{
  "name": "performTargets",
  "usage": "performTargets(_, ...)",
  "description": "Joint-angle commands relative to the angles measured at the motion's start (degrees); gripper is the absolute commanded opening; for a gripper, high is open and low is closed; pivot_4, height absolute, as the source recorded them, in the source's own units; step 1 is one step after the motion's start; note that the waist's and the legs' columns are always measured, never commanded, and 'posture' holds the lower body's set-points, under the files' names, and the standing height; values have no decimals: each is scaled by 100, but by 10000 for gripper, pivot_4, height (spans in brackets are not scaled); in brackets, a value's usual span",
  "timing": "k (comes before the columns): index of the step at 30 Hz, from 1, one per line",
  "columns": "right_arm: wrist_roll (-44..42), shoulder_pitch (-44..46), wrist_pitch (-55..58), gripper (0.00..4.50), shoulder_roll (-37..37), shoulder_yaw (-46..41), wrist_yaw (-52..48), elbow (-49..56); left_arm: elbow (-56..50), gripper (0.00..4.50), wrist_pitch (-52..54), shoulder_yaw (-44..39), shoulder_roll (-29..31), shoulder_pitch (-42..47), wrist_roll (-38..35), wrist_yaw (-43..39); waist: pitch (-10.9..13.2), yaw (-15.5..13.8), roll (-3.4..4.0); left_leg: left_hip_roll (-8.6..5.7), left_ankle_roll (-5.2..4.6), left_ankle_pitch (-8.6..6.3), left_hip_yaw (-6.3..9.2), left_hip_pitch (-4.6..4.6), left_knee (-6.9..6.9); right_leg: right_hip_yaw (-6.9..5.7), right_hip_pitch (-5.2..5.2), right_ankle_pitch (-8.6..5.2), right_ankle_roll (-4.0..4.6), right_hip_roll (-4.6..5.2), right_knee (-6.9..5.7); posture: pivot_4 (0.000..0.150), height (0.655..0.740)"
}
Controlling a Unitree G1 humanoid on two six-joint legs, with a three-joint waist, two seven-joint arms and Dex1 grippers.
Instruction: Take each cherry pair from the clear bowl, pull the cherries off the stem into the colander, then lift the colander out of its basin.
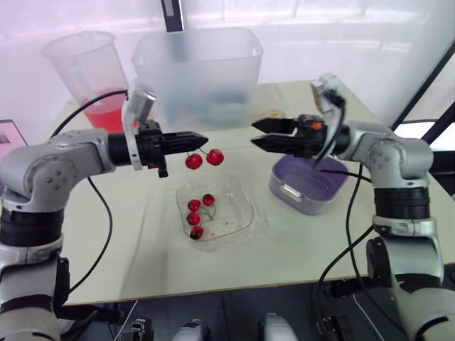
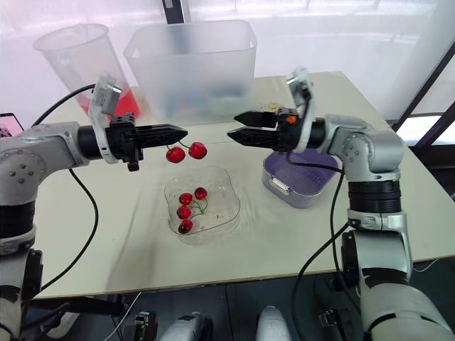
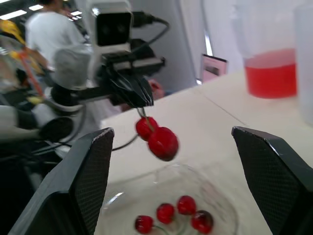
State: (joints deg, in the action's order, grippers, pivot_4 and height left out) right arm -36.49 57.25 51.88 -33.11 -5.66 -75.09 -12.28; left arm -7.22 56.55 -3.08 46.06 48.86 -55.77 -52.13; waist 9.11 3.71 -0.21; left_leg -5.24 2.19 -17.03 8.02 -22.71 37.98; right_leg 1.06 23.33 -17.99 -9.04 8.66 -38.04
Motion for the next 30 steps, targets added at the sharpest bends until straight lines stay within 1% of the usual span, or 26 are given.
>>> performTargets(1, -33, 123, -318, 40987, 48, 340, -386, 176, -77, 0, 45, 38, 94, 222, 29, -457, 0, 26, 0, 0, 0, 0, 0, 0, 0, 0, 0, 0, 0, 0, -1, 1500, 7400)
performTargets(5, 153, 9, -676, 40987, 302, 713, -216, 476, -170, 0, 143, 50, -15, 219, -31, -582, 0, 30, 0, 2, 0, 0, 1, -1, 3, 0, 4, 0, 0, 0, -8, 1500, 7400)
performTargets(9, 112, -106, -725, 40987, 467, 911, -129, 743, -289, 0, 195, 14, -281, 205, -73, -411, 0, 4, 0, -1, 0, 0, 11, -10, 12, -5, 4, 0, 0, 1, -8, 1500, 7400)
performTargets(15, 122, -283, -711, 40987, 387, 1167, -226, 997, -234, 0, 93, -92, -398, 185, 90, -227, 0, 13, 0, -3, 0, 0, 14, -17, 17, -7, 9, 0, -1, 2, -8, 1500, 7400)
performTargets(17, 106, -307, -695, 35534, 417, 1179, -172, 1032, -232, 0, 102, -114, -396, 179, 67, -210, 0, 22, 0, -2, 0, 0, 14, -17, 16, -7, 9, 0, -1, 1, -8, 1500, 7400)
performTargets(19, 103, -316, -697, 27944, 448, 1168, -128, 1026, -267, 0, 122, -125, -405, 158, 35, -191, 0, 23, 0, -2, 0, 0, 14, -17, 16, -7, 9, 0, 0, 1, -8, 1500, 7400)
performTargets(22, 151, -316, -761, 12284, 452, 1168, -107, 959, -294, 0, 142, -132, -424, 144, 7, -169, 0, 21, 0, -2, 0, 0, 14, -17, 16, -7, 10, 0, 0, 1, -8, 1500, 7400)
performTargets(23, 174, -309, -789, 7496, 448, 1172, -106, 920, -285, 0, 144, -135, -427, 149, 6, -170, 0, 19, 0, -2, 0, 0, 14, -18, 16, -7, 10, 0, -1, 1, -8, 1500, 7400)
performTargets(24, 188, -306, -808, 3941, 443, 1176, -108, 894, -278, 0, 147, -139, -431, 155, 6, -168, 0, 16, 0, -2, 0, 0, 14, -18, 16, -7, 10, 0, -1, 1, -8, 1500, 7400)
performTargets(25, 199, -306, -821, 2490, 436, 1184, -114, 877, -269, 0, 156, -148, -439, 168, -1, -160, 0, 15, 0, -3, 0, 0, 14, -18, 17, -7, 9, 0, 0, 2, -8, 1500, 7400)
performTargets(30, 304, -353, -933, 2446, 397, 1272, -151, 833, -247, 0, 181, -170, -468, 211, -13, -122, 0, 22, 0, -3, 0, 0, 13, -18, 16, -7, 9, 0, -1, 2, -8, 1500, 7400)
